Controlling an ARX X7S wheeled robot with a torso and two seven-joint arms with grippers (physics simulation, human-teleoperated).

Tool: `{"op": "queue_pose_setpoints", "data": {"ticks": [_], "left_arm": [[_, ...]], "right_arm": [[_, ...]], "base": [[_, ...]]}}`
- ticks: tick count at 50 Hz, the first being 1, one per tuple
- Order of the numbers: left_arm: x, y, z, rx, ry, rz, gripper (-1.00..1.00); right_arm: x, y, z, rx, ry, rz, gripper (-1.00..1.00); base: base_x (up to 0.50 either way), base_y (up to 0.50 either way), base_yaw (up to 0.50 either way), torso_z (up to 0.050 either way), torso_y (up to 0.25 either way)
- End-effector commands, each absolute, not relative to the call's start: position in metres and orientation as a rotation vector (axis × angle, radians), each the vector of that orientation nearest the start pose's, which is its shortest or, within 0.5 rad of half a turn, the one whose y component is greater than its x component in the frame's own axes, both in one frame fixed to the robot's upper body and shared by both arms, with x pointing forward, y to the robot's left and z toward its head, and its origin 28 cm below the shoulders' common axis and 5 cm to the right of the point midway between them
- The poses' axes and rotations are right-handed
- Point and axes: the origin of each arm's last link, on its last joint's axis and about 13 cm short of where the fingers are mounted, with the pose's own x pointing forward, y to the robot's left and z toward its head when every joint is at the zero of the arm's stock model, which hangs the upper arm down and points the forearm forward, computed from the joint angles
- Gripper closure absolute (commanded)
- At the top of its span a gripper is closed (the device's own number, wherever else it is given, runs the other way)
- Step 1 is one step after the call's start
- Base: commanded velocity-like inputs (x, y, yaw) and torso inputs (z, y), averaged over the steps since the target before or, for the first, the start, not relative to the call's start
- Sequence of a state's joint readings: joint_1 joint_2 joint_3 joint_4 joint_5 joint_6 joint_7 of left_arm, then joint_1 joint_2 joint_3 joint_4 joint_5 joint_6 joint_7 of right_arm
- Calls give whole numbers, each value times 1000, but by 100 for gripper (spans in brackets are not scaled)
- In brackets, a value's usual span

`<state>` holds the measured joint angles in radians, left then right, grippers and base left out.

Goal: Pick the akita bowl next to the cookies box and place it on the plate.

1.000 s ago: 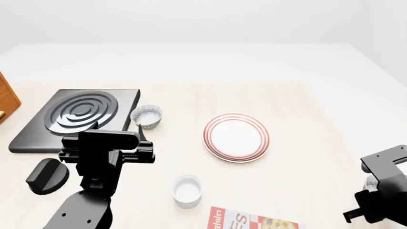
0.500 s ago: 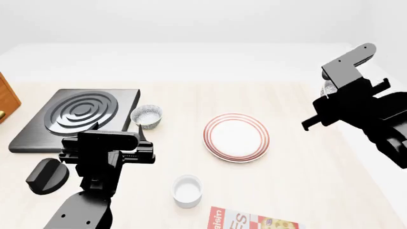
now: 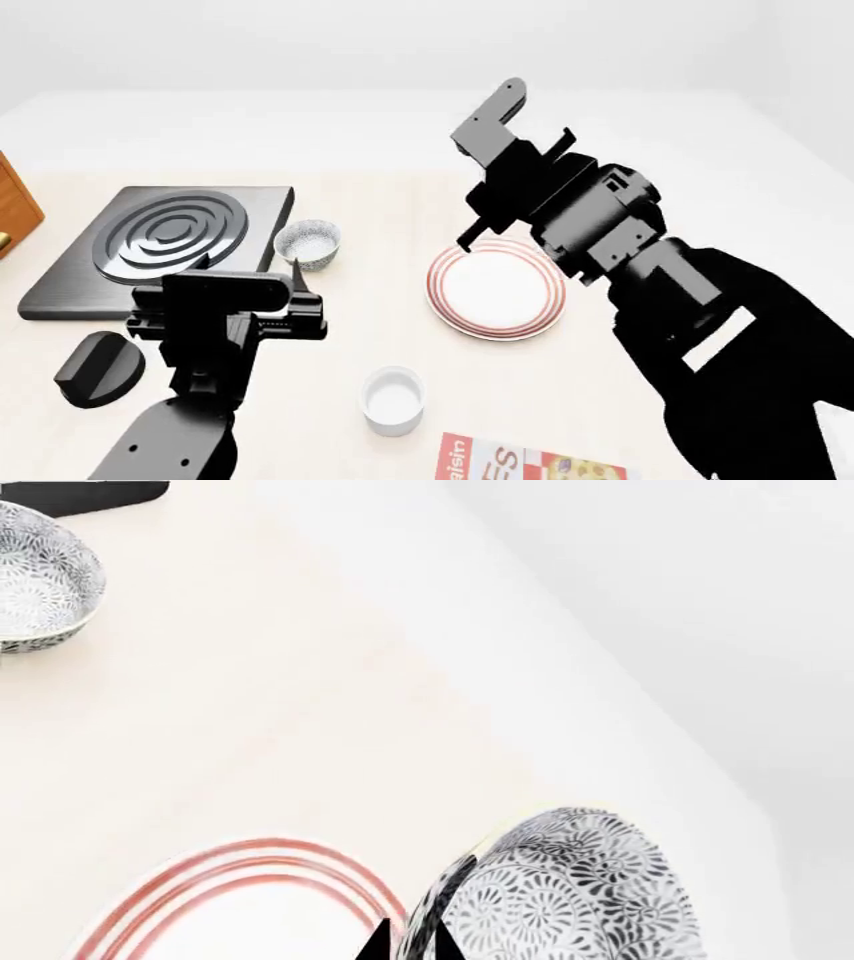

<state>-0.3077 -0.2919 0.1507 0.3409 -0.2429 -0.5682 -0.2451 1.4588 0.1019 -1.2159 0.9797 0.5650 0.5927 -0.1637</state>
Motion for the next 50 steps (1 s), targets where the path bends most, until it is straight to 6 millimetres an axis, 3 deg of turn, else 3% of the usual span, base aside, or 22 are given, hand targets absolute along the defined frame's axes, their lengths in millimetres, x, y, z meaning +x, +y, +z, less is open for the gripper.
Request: {"op": "queue_pose_setpoints", "data": {"ticks": [1, 23, 45, 50], "left_arm": [[258, 230, 120, 115, -45, 38, -100], [259, 228, 112, 108, -29, 29, -100], [260, 227, 114, 143, -26, 26, -100], [259, 226, 113, 169, -27, 15, -100]], "right_arm": [[418, -58, 198, -807, 405, 274, 100], [408, -54, 162, -871, 440, 244, 100], [407, -56, 159, -864, 468, 239, 100], [407, -58, 158, -862, 477, 234, 100]], "base": [[0, 0, 0, 0, 0], [0, 0, 0, 0, 0], [0, 0, 0, 0, 0], [0, 0, 0, 0, -244]]}}
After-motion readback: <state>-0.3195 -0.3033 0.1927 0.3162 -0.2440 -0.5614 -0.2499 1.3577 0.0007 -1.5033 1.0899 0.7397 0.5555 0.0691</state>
